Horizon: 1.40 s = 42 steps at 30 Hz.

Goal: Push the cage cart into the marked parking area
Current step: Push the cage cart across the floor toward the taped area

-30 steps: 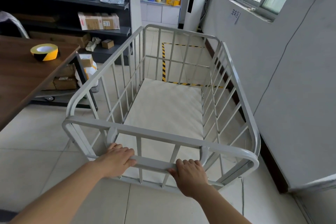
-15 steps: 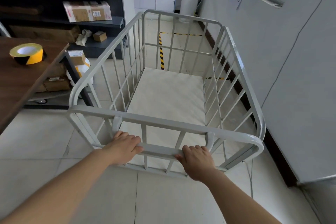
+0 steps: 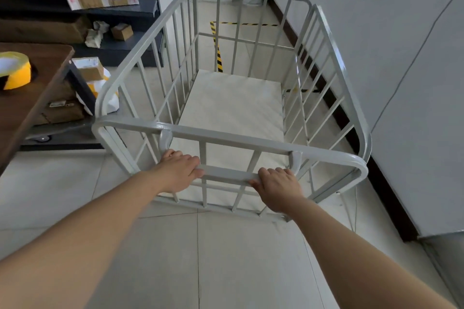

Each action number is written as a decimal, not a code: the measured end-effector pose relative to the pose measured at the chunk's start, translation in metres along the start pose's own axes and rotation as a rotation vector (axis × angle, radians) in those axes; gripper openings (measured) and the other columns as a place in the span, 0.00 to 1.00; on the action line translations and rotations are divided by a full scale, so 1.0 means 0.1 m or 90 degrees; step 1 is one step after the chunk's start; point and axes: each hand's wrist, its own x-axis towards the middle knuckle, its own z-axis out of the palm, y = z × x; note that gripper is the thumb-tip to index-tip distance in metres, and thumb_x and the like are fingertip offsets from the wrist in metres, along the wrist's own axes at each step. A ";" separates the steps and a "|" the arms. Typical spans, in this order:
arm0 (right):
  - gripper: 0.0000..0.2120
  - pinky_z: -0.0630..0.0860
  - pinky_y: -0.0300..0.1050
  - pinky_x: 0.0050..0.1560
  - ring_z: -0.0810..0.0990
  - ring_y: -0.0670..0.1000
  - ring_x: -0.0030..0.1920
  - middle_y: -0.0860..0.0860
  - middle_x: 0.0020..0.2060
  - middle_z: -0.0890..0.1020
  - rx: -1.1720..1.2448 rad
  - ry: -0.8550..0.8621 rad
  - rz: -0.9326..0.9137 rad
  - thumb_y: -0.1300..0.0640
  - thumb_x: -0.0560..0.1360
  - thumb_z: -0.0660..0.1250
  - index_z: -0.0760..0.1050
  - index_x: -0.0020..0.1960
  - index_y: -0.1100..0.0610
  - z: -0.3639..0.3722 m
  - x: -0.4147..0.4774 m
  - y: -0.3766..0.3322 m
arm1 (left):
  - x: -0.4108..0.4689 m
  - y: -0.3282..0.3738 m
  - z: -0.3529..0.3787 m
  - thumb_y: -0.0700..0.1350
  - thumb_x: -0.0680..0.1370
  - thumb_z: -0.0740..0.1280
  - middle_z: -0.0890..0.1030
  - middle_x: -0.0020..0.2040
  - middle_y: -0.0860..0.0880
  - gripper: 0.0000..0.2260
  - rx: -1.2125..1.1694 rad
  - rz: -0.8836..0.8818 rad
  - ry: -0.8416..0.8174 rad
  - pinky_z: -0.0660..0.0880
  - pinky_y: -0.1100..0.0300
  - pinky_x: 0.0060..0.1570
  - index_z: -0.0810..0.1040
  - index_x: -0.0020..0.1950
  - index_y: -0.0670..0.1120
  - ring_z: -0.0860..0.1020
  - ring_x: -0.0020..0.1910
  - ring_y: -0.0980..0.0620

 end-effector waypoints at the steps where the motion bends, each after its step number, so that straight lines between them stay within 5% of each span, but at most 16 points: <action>1: 0.34 0.64 0.50 0.54 0.75 0.57 0.51 0.53 0.47 0.80 0.002 -0.004 0.000 0.32 0.64 0.27 0.62 0.44 0.51 -0.01 0.08 0.00 | 0.06 -0.05 -0.03 0.56 0.82 0.47 0.71 0.46 0.53 0.12 0.004 0.001 0.002 0.58 0.52 0.63 0.65 0.49 0.52 0.68 0.54 0.49; 15: 0.24 0.65 0.52 0.55 0.75 0.57 0.52 0.54 0.49 0.80 -0.035 -0.086 0.013 0.37 0.78 0.42 0.68 0.50 0.54 -0.11 1.28 0.05 | 0.98 -0.73 -0.53 0.56 0.82 0.47 0.71 0.47 0.52 0.12 0.027 0.004 -0.006 0.57 0.51 0.67 0.64 0.49 0.52 0.69 0.57 0.47; 36: 0.26 0.65 0.53 0.58 0.74 0.58 0.54 0.55 0.51 0.79 -0.015 -0.097 0.049 0.38 0.79 0.42 0.70 0.54 0.55 -0.30 2.98 0.33 | 2.45 -1.51 -1.21 0.55 0.82 0.47 0.70 0.46 0.53 0.10 0.021 -0.005 0.026 0.59 0.54 0.64 0.64 0.49 0.53 0.63 0.49 0.50; 42: 0.39 0.65 0.53 0.58 0.74 0.58 0.55 0.55 0.52 0.80 -0.008 -0.083 0.053 0.32 0.68 0.30 0.70 0.54 0.55 -0.35 3.41 0.45 | 2.85 -1.65 -1.44 0.56 0.82 0.47 0.72 0.48 0.52 0.14 0.033 0.003 0.009 0.58 0.53 0.65 0.68 0.53 0.51 0.64 0.50 0.50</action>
